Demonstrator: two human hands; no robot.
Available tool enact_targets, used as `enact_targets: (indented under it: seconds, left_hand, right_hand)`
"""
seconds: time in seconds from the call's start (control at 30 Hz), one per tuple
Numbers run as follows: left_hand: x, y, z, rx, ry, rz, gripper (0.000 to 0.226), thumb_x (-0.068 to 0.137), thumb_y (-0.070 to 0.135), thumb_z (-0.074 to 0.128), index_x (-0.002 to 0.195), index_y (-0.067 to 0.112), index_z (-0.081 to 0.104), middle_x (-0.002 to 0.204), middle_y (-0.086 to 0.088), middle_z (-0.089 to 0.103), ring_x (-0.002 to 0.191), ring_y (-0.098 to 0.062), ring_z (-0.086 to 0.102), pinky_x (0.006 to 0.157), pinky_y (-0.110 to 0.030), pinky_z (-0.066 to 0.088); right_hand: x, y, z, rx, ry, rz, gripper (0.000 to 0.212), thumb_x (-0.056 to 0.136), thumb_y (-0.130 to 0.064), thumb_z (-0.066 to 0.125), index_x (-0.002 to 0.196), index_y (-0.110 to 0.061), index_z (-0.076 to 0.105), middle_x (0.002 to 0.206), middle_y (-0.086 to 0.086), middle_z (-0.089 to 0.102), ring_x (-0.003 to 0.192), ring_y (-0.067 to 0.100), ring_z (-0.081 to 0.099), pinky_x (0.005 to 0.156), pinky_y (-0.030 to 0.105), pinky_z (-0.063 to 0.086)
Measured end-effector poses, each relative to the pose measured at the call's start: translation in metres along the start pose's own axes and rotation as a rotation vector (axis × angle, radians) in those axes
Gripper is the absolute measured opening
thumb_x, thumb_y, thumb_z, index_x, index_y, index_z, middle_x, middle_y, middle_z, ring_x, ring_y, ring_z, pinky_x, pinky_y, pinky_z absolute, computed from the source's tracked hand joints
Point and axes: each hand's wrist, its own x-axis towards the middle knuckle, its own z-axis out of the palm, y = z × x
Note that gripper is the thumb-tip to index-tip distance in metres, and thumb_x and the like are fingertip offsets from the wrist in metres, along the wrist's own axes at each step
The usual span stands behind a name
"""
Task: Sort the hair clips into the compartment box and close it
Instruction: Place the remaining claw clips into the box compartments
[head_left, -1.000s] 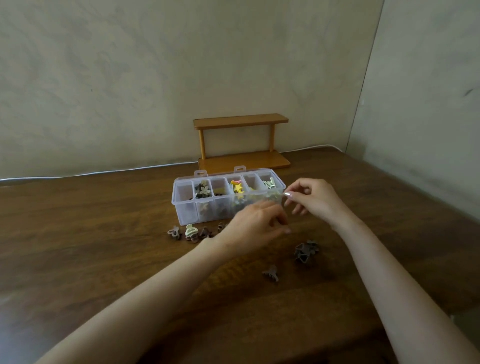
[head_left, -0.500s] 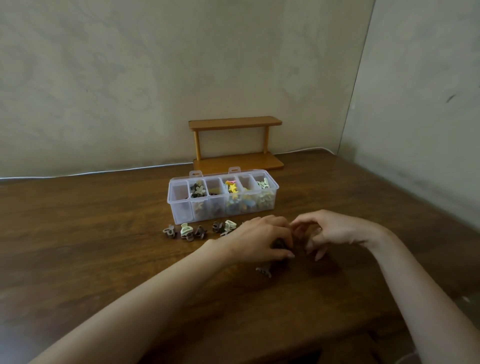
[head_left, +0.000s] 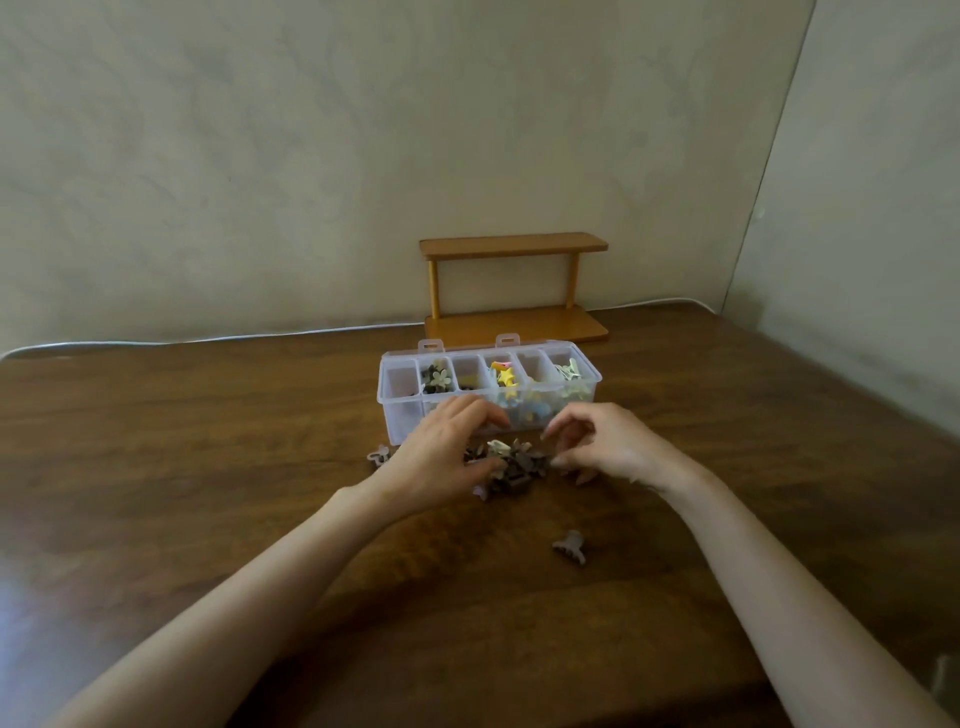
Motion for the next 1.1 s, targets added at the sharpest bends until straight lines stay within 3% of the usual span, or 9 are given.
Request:
enact_targets:
  seconds: [0.07,0.17,0.23,0.33,0.47,0.6,0.73,0.83,1.1]
  left_hand:
    - [-0.004,-0.007,0.000,-0.020,-0.016,-0.042,0.036,0.081,0.029,0.067,0.113,0.020,0.053,0.119,0.005,0.051,0.113,-0.010,0.045,0.096,-0.034,0.044]
    - [-0.007,-0.011,0.004,-0.050,-0.084,-0.080,0.047,0.078,0.046,0.065,0.118,0.027,0.049,0.122,0.007,0.047,0.115,-0.009,0.041,0.097,-0.034,0.044]
    - [-0.007,-0.009,0.009,-0.018,-0.151,-0.060,0.053,0.077,0.052,0.063,0.123,0.033,0.046,0.127,0.009,0.041,0.117,-0.007,0.035,0.099,-0.030,0.038]
    - [-0.008,-0.004,0.014,0.035,-0.157,-0.020,0.048,0.080,0.047,0.063,0.123,0.035,0.046,0.130,0.010,0.039,0.117,-0.005,0.030,0.099,-0.027,0.032]
    - [-0.010,-0.007,0.010,0.017,-0.107,-0.033,0.037,0.080,0.035,0.066,0.112,0.030,0.049,0.127,0.008,0.043,0.118,-0.008,0.034,0.102,-0.035,0.036]
    - [-0.014,-0.013,0.006,0.003,-0.155,-0.067,0.042,0.081,0.029,0.065,0.119,0.029,0.047,0.128,0.008,0.042,0.121,-0.010,0.033,0.105,-0.037,0.033]
    - [-0.015,-0.016,0.007,0.000,-0.148,-0.093,0.049,0.077,0.050,0.055,0.122,0.033,0.045,0.125,0.010,0.043,0.119,-0.009,0.034,0.102,-0.035,0.033]
    - [-0.013,-0.008,0.014,0.028,-0.093,-0.090,0.055,0.075,0.065,0.052,0.120,0.035,0.047,0.124,0.013,0.043,0.115,-0.006,0.033,0.097,-0.029,0.031]
    - [-0.011,0.000,0.025,0.126,-0.031,-0.039,0.041,0.081,0.047,0.061,0.117,0.028,0.053,0.125,0.009,0.045,0.115,-0.010,0.036,0.097,-0.029,0.033]
  right_hand:
    - [-0.011,-0.002,-0.008,-0.060,-0.085,0.034,0.021,0.079,-0.015,0.073,0.095,-0.021,0.061,0.094,0.000,0.065,0.079,0.011,0.066,0.060,0.021,0.052]
    - [-0.029,-0.010,-0.011,-0.155,-0.367,0.101,0.032,0.073,-0.028,0.077,0.099,-0.025,0.059,0.096,-0.002,0.065,0.077,0.010,0.064,0.061,0.022,0.049]
    - [-0.035,-0.014,-0.005,-0.233,-0.414,0.106,0.036,0.070,-0.030,0.080,0.099,-0.026,0.059,0.095,-0.002,0.064,0.074,0.008,0.061,0.060,0.022,0.048]
    - [-0.030,-0.016,0.006,-0.220,-0.314,0.057,0.027,0.074,-0.024,0.078,0.093,-0.024,0.058,0.087,0.000,0.066,0.070,0.009,0.064,0.058,0.022,0.049]
    - [-0.013,-0.015,0.008,-0.063,-0.132,0.022,0.016,0.079,-0.012,0.072,0.087,-0.015,0.059,0.086,0.004,0.066,0.069,0.012,0.069,0.059,0.022,0.053]
    - [0.004,-0.017,-0.006,-0.092,0.040,-0.022,0.014,0.079,-0.010,0.072,0.088,-0.016,0.062,0.088,0.005,0.065,0.073,0.015,0.067,0.060,0.024,0.054]
    - [0.014,-0.011,0.003,-0.204,-0.070,-0.005,0.022,0.078,-0.011,0.073,0.093,-0.024,0.063,0.095,0.001,0.062,0.087,0.014,0.061,0.065,0.022,0.051]
    - [0.016,-0.002,0.011,-0.208,-0.032,-0.044,0.020,0.078,-0.012,0.073,0.090,-0.027,0.064,0.096,-0.002,0.063,0.091,0.011,0.061,0.077,0.027,0.053]
    - [0.013,0.006,0.011,-0.173,0.004,-0.101,0.020,0.082,-0.010,0.070,0.095,-0.025,0.066,0.100,-0.004,0.064,0.093,0.005,0.060,0.071,0.019,0.049]
